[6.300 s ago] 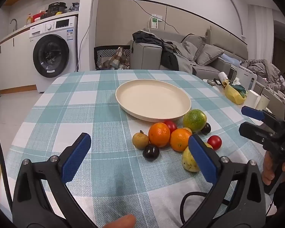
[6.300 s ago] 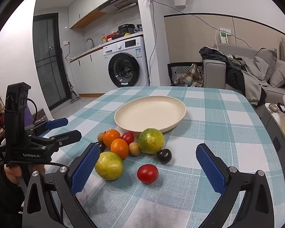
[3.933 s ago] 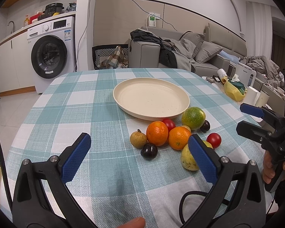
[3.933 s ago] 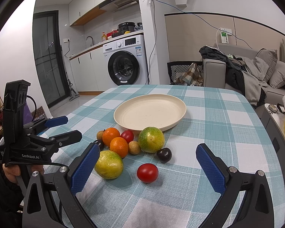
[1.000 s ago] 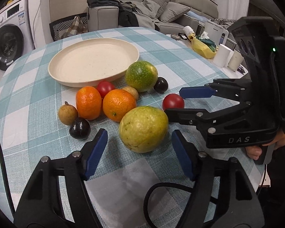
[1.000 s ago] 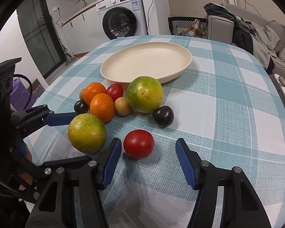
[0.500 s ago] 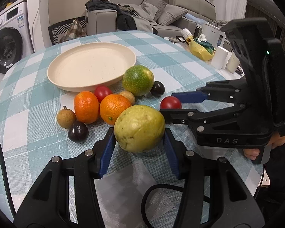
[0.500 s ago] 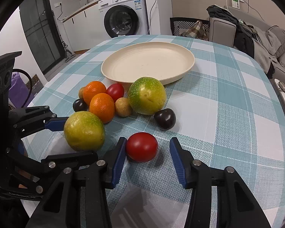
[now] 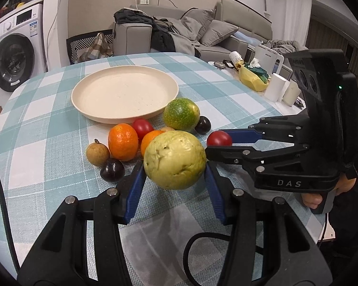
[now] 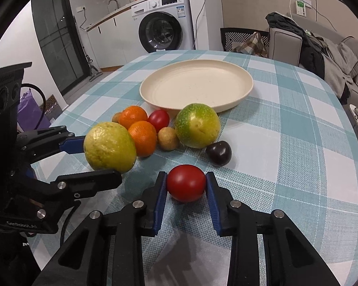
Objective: Organize fruits
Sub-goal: 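Carry the guava and tomato over the cream plate and release both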
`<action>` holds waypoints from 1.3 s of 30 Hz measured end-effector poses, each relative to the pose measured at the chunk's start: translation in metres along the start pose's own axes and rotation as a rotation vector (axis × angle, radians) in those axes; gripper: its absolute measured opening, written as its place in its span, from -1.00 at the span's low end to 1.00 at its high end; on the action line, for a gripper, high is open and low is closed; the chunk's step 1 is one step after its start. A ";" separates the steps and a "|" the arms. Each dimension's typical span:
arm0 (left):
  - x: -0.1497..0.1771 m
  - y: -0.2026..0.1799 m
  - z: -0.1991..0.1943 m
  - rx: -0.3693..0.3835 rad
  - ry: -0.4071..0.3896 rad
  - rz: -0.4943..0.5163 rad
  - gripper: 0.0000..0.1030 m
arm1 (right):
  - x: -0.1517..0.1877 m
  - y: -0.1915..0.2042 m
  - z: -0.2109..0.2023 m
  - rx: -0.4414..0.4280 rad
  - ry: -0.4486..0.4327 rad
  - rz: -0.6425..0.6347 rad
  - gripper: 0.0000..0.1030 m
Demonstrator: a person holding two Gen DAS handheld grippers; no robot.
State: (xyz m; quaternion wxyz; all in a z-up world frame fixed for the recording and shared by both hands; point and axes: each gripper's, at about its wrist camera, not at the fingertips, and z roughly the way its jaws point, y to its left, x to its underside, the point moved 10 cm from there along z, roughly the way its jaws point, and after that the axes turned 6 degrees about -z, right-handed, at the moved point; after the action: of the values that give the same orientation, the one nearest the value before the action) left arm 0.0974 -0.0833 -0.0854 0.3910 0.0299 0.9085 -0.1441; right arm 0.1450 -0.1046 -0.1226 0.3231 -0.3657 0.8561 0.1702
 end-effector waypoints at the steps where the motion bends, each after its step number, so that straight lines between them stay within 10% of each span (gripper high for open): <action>1: 0.000 0.000 -0.002 -0.002 -0.007 0.002 -0.09 | -0.001 0.002 -0.001 -0.002 -0.004 -0.005 -0.36; 20: -0.031 0.034 -0.029 -0.094 -0.149 -0.083 -0.09 | -0.039 0.001 -0.033 -0.017 -0.219 0.040 -0.36; 39: -0.066 0.071 -0.004 -0.171 -0.179 -0.120 -0.09 | -0.071 -0.012 -0.014 -0.012 -0.221 0.083 -0.36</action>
State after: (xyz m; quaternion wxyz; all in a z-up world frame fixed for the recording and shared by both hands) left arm 0.1520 -0.0104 -0.0526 0.4624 -0.0711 0.8791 -0.0916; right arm 0.1850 -0.0838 -0.0651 0.4058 -0.3107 0.8288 0.2279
